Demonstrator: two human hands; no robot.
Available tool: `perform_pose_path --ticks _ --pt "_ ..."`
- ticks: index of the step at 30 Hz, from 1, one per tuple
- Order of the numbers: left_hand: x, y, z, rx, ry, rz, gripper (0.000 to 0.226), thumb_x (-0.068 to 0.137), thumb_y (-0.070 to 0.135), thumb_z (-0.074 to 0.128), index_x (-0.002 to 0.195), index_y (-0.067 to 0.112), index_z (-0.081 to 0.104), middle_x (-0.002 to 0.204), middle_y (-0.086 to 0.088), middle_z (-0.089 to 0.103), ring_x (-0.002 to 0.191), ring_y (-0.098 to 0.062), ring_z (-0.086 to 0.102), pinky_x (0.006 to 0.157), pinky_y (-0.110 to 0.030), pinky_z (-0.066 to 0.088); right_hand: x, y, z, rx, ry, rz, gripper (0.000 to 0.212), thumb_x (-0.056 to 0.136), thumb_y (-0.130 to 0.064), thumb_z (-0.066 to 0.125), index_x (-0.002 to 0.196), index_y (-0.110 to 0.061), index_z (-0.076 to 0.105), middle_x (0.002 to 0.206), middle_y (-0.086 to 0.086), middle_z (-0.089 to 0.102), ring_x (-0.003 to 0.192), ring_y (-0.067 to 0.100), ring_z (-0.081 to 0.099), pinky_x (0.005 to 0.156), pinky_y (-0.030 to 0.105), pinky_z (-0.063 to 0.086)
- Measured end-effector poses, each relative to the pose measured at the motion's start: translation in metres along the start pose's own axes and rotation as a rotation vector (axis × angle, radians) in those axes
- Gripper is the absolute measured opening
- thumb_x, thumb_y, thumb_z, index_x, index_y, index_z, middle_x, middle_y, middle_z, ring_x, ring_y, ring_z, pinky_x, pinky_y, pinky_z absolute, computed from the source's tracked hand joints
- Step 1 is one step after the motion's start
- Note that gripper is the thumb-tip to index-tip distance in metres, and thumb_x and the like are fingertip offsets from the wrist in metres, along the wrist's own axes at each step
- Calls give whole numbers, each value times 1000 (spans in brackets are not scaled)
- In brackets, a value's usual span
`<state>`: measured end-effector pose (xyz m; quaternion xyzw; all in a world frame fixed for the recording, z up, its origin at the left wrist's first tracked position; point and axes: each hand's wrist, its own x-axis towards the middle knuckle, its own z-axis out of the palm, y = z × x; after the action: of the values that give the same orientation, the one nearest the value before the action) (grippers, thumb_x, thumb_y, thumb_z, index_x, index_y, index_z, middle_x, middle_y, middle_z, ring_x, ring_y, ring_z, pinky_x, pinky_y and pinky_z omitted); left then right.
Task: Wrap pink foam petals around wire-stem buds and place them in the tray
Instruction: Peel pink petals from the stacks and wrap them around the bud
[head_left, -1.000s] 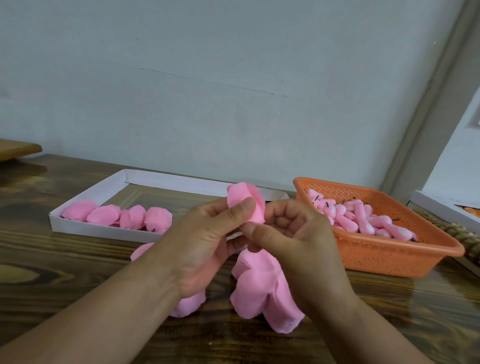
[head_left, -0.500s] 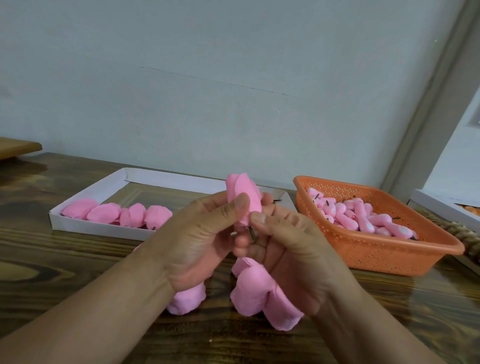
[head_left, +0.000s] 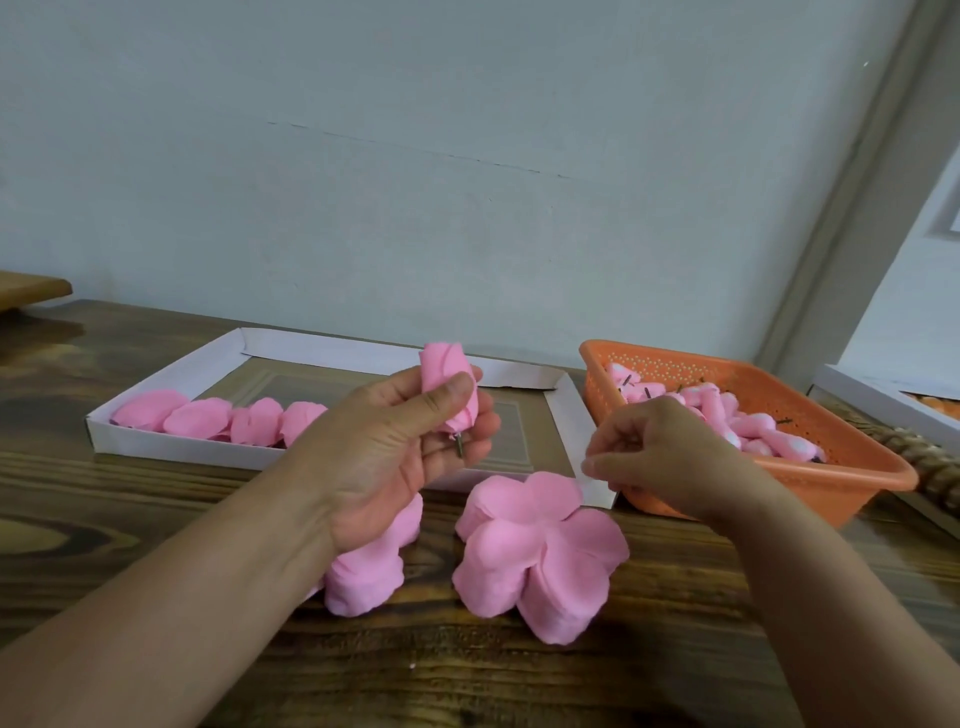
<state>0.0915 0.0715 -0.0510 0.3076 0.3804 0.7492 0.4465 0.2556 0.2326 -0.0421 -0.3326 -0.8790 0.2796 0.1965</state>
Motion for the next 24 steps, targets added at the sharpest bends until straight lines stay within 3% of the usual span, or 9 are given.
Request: perform_pose_path --ticks 2,4,6,13,17,20,24 --pt "1 0 -1 -2 4 5 25 65 15 61 88 5 65 71 -7 71 63 -15 70 56 -25 58 1 -1 7 -167 1 -33 3 82 -14 68 80 -11 69 70 0 65 64 12 61 61 28 49" --pt "1 0 -1 0 2 5 24 66 14 62 88 5 65 71 -7 71 64 -15 70 56 -25 57 1 -5 16 -366 -16 -78 15 85 -17 61 87 -4 67 83 8 65 78 23 61 68 36 50" --pt "1 -1 0 7 4 5 24 66 14 62 87 5 65 71 -7 71 63 -15 70 56 -25 57 1 -9 24 -453 -43 -92 19 86 -18 56 86 -2 65 86 10 64 80 26 60 69 40 50" --pt "1 -2 1 17 -4 3 20 64 15 63 81 7 66 70 -7 69 63 -15 70 59 -26 59 0 -13 30 -434 -27 -108 6 81 -15 62 81 -20 66 78 -8 61 75 14 57 68 34 52" --pt "0 -2 2 15 -14 3 18 63 15 63 79 7 68 71 -7 70 63 -15 70 59 -26 59 3 -11 33 -396 -74 -119 17 81 -11 57 86 -28 60 78 -9 56 76 15 53 66 31 47" --pt "-1 -3 2 21 -20 7 16 62 16 64 76 9 69 72 -8 70 64 -15 70 58 -26 58 3 -11 35 -412 -56 -123 17 81 -9 53 79 -23 61 80 -7 56 79 17 55 70 34 50" --pt "-2 -3 2 21 -19 5 17 62 16 64 77 9 70 73 -8 70 64 -16 70 58 -26 58 2 -11 37 -415 -29 -134 28 79 -7 53 60 -26 46 73 -9 52 73 16 53 67 36 49"
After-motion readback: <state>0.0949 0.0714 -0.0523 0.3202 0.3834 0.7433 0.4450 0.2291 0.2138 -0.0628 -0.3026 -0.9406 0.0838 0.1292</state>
